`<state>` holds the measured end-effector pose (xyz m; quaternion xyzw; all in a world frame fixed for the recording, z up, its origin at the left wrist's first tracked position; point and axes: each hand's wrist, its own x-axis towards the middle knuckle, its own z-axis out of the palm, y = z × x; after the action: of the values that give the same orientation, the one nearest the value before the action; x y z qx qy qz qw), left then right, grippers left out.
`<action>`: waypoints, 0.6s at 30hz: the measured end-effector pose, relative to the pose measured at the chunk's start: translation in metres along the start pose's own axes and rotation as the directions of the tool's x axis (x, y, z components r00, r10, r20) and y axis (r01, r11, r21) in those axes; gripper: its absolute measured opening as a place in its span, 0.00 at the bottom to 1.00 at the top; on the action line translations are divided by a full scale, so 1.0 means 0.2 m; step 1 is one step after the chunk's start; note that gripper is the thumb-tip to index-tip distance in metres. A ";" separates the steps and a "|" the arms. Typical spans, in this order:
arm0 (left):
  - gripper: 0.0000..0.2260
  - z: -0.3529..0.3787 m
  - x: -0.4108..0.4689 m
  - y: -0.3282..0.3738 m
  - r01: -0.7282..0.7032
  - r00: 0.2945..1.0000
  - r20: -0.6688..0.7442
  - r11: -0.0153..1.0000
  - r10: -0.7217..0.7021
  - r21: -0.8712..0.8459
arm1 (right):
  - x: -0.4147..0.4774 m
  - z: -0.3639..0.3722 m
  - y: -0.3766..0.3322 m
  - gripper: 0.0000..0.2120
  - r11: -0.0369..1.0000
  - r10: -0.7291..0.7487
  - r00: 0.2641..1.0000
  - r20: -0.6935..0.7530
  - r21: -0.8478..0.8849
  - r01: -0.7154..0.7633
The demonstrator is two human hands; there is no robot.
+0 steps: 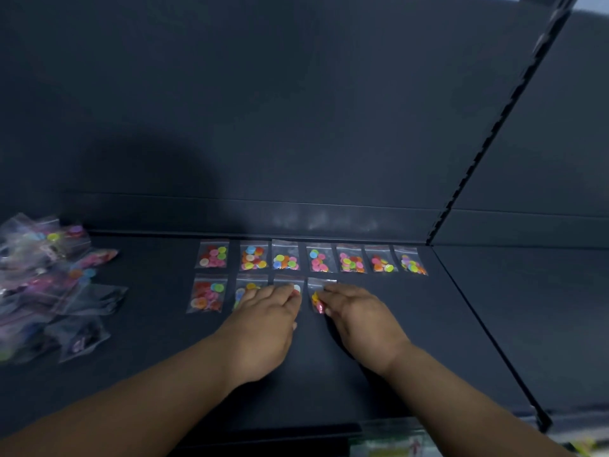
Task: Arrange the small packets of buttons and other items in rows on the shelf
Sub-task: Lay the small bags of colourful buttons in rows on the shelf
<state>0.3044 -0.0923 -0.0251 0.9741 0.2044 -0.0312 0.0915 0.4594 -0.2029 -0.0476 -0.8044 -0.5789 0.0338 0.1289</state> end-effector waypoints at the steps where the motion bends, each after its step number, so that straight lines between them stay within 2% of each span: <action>1: 0.24 0.00 0.00 0.00 0.006 1.000 -0.001 1.000 -0.006 -0.003 | 0.00 0.00 -0.01 0.16 1.000 -0.007 1.000 -0.019 0.001 0.007; 10: 0.25 0.00 0.00 0.00 0.011 0.999 -0.030 1.000 -0.011 -0.027 | 0.01 -0.04 -0.04 0.17 1.000 -0.003 0.999 0.035 -0.025 0.004; 14: 0.26 -0.03 -0.02 -0.05 0.025 0.993 -0.117 0.999 -0.031 -0.049 | 0.04 -0.08 -0.09 0.16 1.000 -0.020 0.999 -0.030 0.011 0.020; 18: 0.26 -0.12 -0.08 -0.20 0.102 0.976 -0.191 0.995 -0.104 -0.021 | 0.15 -0.12 -0.24 0.18 0.994 -0.109 0.991 -0.076 0.007 0.110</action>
<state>0.2747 -0.0582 -0.0066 0.9601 0.2626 0.0592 0.0752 0.4298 -0.1652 -0.0089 -0.7715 -0.6166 -0.0002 0.1569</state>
